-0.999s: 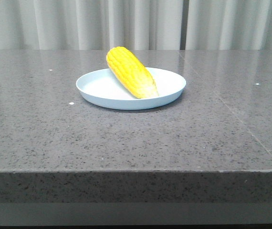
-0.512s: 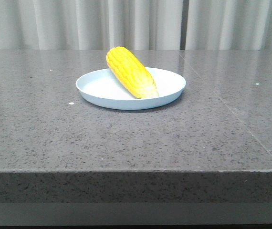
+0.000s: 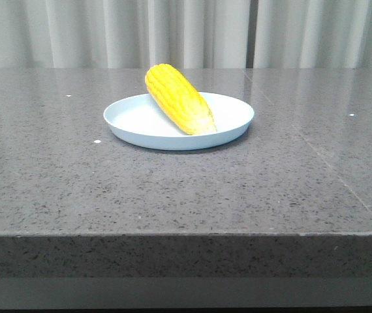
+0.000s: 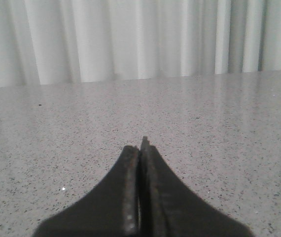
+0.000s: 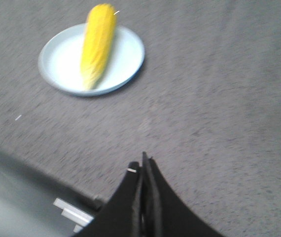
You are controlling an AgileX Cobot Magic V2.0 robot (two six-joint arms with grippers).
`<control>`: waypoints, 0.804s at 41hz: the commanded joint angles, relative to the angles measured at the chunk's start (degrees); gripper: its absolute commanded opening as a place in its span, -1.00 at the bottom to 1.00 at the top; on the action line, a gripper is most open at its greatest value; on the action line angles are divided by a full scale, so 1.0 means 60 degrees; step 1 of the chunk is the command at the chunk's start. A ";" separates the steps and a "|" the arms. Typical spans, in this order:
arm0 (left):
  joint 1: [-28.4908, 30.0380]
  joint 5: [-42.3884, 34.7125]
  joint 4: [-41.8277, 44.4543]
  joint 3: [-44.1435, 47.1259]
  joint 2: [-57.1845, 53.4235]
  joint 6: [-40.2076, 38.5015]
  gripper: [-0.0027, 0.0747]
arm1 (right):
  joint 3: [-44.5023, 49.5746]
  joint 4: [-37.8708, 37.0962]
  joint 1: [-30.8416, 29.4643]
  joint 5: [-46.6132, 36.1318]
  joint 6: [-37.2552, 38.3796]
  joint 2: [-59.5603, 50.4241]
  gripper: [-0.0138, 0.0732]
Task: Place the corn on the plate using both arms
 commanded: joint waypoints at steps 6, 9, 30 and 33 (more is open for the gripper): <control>0.0022 -0.0823 -0.0083 0.0225 -0.0164 -0.0012 -0.98 | 0.2757 0.0077 -0.2444 -0.4476 0.0000 -0.2009 -0.84; 0.0022 -0.0823 -0.0083 0.0225 -0.0164 -0.0012 -0.98 | 0.4088 0.0077 -0.3061 -0.5923 0.0000 -0.2822 -0.84; 0.0022 -0.0823 -0.0083 0.0225 -0.0164 -0.0012 -0.98 | 0.7818 0.0084 -0.3563 -0.9526 0.0000 -0.4328 -0.84; 0.0022 -0.0823 -0.0083 0.0225 -0.0164 -0.0012 -0.98 | 0.7818 0.0084 -0.3563 -0.9536 0.0000 -0.4328 -0.84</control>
